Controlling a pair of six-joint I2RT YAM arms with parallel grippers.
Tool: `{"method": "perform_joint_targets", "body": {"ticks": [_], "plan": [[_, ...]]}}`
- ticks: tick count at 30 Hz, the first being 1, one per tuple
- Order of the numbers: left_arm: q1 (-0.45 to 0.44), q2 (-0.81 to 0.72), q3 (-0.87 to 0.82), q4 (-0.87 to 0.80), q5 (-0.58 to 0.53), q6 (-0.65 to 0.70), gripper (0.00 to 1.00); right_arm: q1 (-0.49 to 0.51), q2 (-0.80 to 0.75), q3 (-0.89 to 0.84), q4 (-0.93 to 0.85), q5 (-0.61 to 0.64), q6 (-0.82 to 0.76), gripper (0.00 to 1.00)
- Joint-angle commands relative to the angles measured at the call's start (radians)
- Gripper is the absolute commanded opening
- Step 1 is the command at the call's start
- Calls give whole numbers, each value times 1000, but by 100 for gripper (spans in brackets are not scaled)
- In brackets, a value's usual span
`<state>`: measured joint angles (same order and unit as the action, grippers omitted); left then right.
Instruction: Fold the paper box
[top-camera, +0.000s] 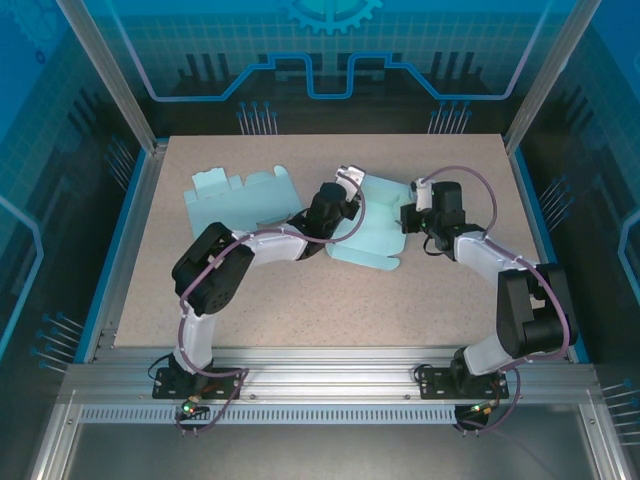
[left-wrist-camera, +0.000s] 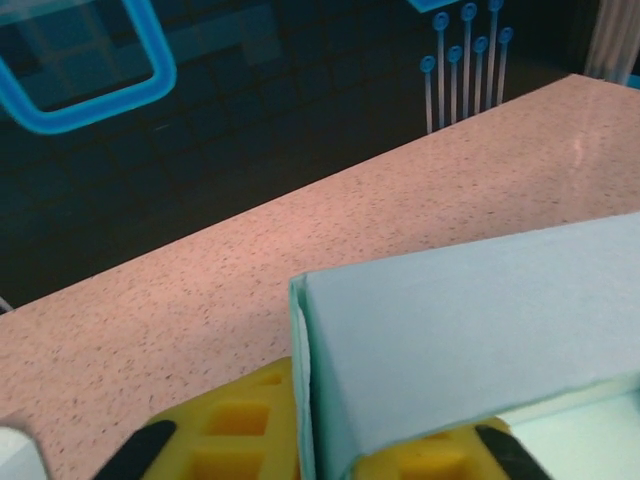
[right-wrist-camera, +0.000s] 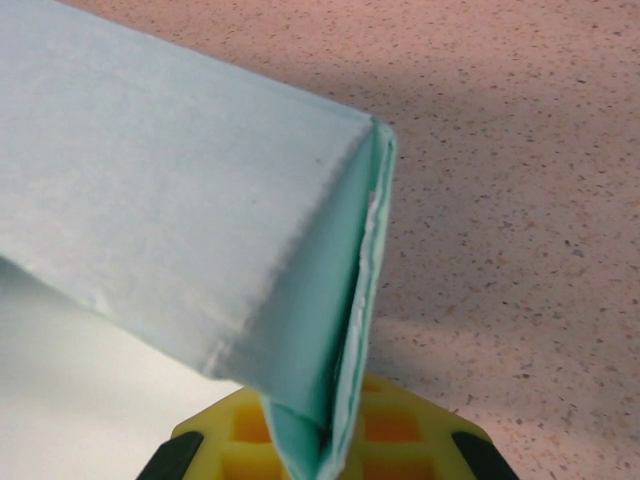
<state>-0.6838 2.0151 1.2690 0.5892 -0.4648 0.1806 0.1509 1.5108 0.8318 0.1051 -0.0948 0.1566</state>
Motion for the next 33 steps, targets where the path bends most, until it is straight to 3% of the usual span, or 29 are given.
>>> {"method": "perform_joint_targets", "body": {"ticks": [1, 6, 11, 13, 18, 21, 30, 33], "plan": [[12, 3, 28, -15, -150, -39, 10, -1, -6, 18, -10, 23, 10, 0], [5, -91, -30, -140, -143, -164, 9, 35, 17, 102, -119, 64, 56, 0], [-1, -205, -30, -474, -92, -361, 5, 140, -6, 215, -338, 165, 82, 0], [-2, -247, -31, -614, -47, -458, 0, 187, -13, 259, -436, 207, 101, 0], [-5, -331, -57, -829, 111, -668, 0, 276, -30, 293, -605, 273, 151, 0], [-11, -354, -56, -968, 130, -790, 0, 333, -43, 287, -683, 328, 178, 0], [-61, -436, -194, -993, 236, -927, 0, 439, -12, 276, -872, 440, 229, 0], [-60, -435, -256, -966, 288, -983, 0, 461, 13, 269, -910, 472, 246, 5]]}}
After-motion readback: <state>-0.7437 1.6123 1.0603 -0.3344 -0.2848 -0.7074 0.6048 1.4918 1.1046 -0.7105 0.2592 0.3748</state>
